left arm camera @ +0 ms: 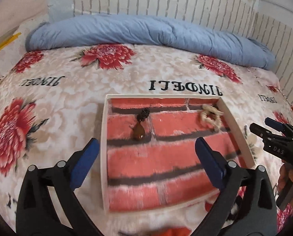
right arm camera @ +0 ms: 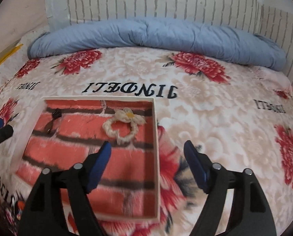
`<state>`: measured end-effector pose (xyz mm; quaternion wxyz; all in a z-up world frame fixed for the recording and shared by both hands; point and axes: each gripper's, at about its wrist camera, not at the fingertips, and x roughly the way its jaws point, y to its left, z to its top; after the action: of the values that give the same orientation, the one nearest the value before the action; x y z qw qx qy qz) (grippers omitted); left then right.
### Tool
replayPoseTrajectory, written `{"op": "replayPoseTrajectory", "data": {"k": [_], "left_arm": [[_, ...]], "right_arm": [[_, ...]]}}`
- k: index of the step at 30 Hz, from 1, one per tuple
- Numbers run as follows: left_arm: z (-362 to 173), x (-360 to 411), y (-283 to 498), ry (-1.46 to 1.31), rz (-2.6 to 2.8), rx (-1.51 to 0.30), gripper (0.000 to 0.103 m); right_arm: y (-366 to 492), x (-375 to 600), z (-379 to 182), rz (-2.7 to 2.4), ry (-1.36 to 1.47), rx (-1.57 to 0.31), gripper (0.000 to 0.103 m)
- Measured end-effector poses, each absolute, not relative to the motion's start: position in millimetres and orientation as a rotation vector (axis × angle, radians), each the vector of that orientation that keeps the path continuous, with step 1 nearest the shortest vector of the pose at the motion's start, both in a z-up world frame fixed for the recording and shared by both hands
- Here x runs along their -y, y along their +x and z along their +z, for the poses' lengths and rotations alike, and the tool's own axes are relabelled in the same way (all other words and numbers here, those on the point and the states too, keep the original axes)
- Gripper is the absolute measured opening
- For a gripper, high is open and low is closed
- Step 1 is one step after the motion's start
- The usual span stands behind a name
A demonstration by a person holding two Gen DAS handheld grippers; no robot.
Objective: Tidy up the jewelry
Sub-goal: 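Move both open tools back over the remaining jewelry on the bed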
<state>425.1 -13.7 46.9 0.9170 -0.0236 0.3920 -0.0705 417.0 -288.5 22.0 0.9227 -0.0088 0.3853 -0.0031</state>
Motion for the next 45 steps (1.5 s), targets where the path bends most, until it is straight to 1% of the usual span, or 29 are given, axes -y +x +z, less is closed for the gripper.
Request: {"op": "replayPoseTrajectory", "data": {"k": [1,4,7,13,18,26,31,34,45], "left_arm": [[50.2,13.1,416.1,-0.050,-0.147,-0.796,0.098],[61.3,14.9,384.6,-0.032,-0.154,-0.765,0.098],[68.3,17.2,349.8,-0.014,-0.153,-0.736,0.098],[71.3,17.4,295.0,-0.034,-0.138,-0.700,0.098],[60.5,13.4,249.6,-0.057,-0.136,-0.701,0.098],[36.4,21.3,182.9,-0.020,-0.111,-0.639,0.098],[18.6,23.8,164.8,-0.068,-0.158,-0.667,0.098],[4.0,29.9,158.0,-0.047,-0.158,-0.676,0.098],[-24.0,36.5,144.4,0.004,-0.120,-0.676,0.098]], "right_arm": [[404.7,290.7,27.0,-0.004,-0.017,-0.777,0.080],[368.3,296.9,39.7,0.012,0.004,-0.734,0.085],[333.6,300.7,47.4,0.027,0.012,-0.704,0.087],[262.8,302.0,48.3,0.020,-0.048,-0.648,0.088],[210.4,309.8,40.9,-0.002,-0.059,-0.607,0.088],[139.2,315.3,5.1,-0.026,-0.059,-0.558,0.089],[118.3,323.4,-18.2,-0.052,-0.025,-0.561,0.089],[109.9,324.5,-28.3,-0.062,-0.021,-0.557,0.089],[104.9,324.3,-38.5,-0.072,-0.027,-0.557,0.089]]}}
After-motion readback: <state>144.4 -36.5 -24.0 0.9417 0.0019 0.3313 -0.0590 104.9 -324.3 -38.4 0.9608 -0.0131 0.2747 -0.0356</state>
